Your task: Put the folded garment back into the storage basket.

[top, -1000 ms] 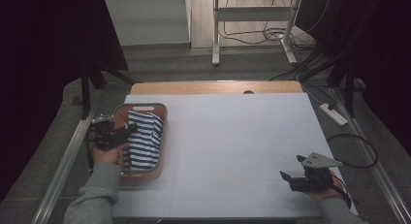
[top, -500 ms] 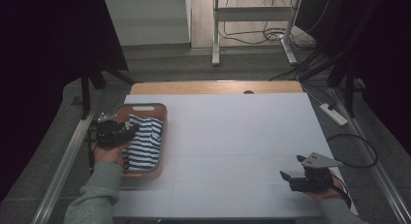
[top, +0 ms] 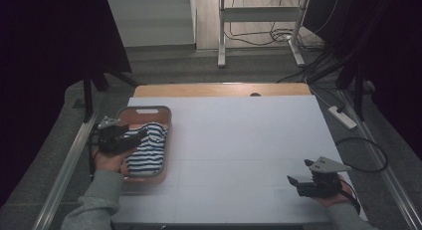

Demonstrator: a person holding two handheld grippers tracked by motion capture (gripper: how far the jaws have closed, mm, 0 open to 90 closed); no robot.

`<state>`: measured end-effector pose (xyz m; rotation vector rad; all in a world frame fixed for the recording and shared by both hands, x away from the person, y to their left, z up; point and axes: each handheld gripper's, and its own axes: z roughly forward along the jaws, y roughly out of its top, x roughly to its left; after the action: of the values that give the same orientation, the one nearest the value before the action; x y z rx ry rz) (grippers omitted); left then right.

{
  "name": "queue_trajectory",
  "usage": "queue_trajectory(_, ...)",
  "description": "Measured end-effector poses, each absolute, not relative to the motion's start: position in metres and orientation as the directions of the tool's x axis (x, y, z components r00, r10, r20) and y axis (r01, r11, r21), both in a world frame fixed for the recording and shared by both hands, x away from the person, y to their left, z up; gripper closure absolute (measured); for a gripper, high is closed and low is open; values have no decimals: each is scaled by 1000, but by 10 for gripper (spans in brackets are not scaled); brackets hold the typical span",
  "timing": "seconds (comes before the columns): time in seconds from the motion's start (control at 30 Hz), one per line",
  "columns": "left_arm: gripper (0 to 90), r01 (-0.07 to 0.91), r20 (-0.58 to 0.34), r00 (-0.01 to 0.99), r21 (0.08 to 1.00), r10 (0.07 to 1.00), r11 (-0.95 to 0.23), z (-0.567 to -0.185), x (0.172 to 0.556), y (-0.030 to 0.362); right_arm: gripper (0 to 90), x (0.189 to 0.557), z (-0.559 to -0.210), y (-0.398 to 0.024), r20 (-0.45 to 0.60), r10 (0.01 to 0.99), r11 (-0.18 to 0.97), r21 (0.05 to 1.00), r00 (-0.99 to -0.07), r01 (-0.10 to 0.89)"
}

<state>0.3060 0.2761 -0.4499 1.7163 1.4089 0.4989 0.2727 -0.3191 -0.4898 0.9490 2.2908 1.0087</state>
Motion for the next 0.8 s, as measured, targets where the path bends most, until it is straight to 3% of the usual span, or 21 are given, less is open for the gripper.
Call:
queue_trajectory(0.43, 249, 561, -223, 433, 825, 873, -68, -451, 274, 256, 168, 272, -488, -319, -130, 744, 490, 774, -656, 402)
queue_trajectory(0.8, 244, 549, -238, 473, 833, 848, -72, -467, 251, 244, 168, 272, -488, -319, -130, 743, 490, 773, -656, 403)
